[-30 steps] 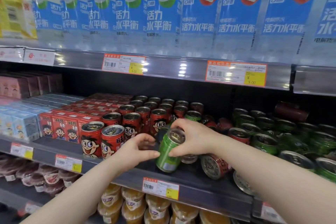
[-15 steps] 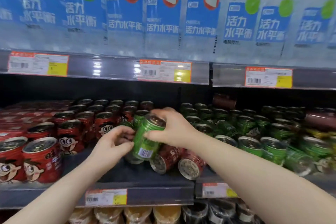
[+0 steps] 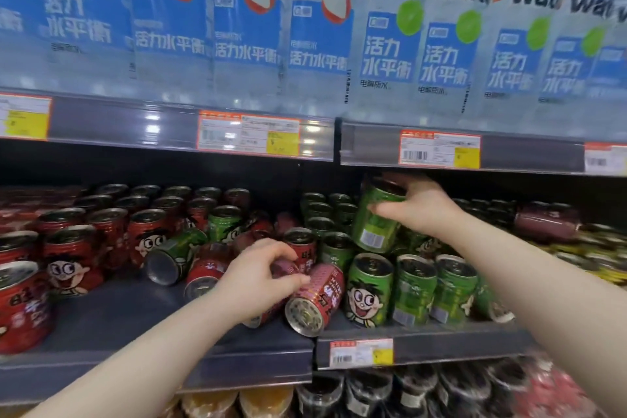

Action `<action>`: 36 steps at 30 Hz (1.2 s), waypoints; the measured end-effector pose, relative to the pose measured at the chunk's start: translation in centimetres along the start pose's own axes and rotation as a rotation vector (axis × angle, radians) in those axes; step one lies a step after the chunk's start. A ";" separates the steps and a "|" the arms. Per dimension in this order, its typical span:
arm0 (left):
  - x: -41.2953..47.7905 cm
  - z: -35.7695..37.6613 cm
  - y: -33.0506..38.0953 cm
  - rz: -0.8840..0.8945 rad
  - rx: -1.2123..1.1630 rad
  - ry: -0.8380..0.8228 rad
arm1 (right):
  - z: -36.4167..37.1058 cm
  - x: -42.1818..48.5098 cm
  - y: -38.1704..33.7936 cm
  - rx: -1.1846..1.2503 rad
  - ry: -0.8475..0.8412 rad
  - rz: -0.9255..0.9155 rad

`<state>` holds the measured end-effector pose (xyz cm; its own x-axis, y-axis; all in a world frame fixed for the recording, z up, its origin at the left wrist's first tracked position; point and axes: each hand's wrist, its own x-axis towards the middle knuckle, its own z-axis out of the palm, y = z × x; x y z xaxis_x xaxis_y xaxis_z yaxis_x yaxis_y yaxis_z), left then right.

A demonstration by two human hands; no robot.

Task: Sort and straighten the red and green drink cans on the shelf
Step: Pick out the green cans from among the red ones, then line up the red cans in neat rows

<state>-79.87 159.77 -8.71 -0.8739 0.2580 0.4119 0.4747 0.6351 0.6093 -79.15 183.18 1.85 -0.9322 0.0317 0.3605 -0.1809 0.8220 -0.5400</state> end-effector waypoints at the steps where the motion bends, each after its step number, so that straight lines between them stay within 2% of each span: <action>1: 0.2 0.4 0.7 0.005 0.091 -0.040 | -0.4 0.1 0.5 -0.023 -0.015 0.006; 4: 0.9 1.9 2.5 -0.026 0.362 -0.165 | -1.4 -0.2 1.7 -0.097 -0.049 -0.026; 8: 1.5 3.8 3.5 -0.103 0.558 -0.272 | -2.2 -0.9 3.2 -0.174 -0.126 -0.030; 11: 1.7 4.5 3.4 -0.121 0.628 -0.276 | -3.1 -1.2 4.6 -0.261 -0.171 -0.008; 19: 1.8 5.1 3.1 -0.143 0.714 -0.272 | -3.0 -1.1 5.8 -0.188 -0.264 -0.012; 21: 1.6 5.4 3.4 -0.146 0.754 -0.267 | -3.0 -1.2 5.8 -0.228 -0.253 -0.038; 23: 1.6 5.6 3.6 -0.146 0.785 -0.256 | -2.7 -1.5 5.2 -0.319 -0.179 -0.141; 26: 1.5 5.6 3.6 -0.141 0.754 -0.230 | -1.5 -2.2 3.2 -0.326 -0.069 -0.400; 30: 0.6 5.3 2.7 -0.131 0.614 -0.167 | 1.9 -2.6 1.3 -0.451 -0.204 -0.658; 34: 0.2 4.5 2.3 -0.158 0.257 -0.032 | 6.2 -2.4 0.9 -0.699 -0.402 -0.686; 36: 0.0 3.9 2.1 -0.202 0.059 0.061 | 8.0 -2.2 0.9 -0.734 -0.429 -0.687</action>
<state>-79.29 163.90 -10.06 -0.9419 0.0782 0.3267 0.2823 0.7117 0.6433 -79.75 179.32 -5.48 -0.7610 -0.6475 0.0400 -0.6061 0.7317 0.3118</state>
